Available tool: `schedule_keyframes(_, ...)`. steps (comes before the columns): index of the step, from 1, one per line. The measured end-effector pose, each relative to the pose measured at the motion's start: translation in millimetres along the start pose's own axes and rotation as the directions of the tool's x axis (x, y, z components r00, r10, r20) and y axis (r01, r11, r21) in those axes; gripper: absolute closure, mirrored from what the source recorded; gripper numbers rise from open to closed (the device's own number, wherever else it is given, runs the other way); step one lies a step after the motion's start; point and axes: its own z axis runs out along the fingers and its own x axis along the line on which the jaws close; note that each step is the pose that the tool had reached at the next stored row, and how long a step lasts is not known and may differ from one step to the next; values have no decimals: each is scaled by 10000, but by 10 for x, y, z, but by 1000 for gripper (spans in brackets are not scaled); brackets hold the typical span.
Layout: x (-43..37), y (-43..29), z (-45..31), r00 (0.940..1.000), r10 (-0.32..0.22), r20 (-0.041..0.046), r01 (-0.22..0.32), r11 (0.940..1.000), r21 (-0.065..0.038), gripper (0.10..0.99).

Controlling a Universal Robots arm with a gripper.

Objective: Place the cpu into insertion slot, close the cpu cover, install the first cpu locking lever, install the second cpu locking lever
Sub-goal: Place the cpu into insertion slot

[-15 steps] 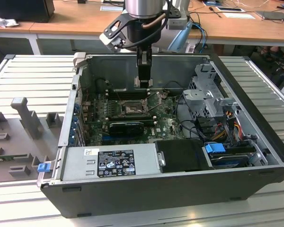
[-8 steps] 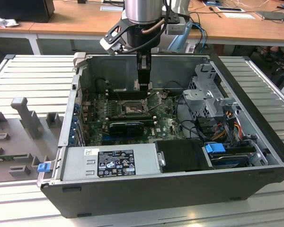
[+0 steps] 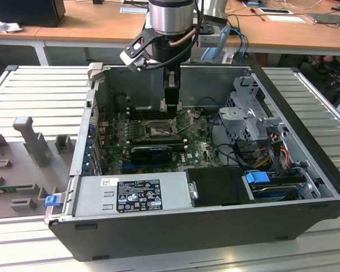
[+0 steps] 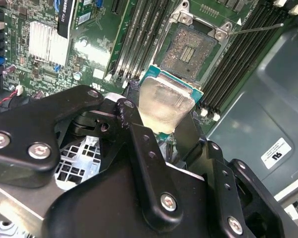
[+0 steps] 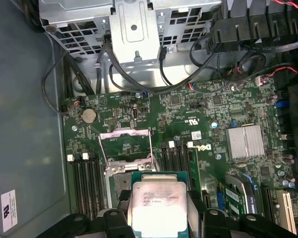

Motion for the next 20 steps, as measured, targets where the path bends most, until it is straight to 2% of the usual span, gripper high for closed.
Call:
schedule_keyframes(13, -2, -11, 128, 10000, 36, 3, -36, 10000, 0, 557)
schedule_keyframes(20, -4, -23, 263, 10000, 43, 2, -43, 10000, -1, 557)
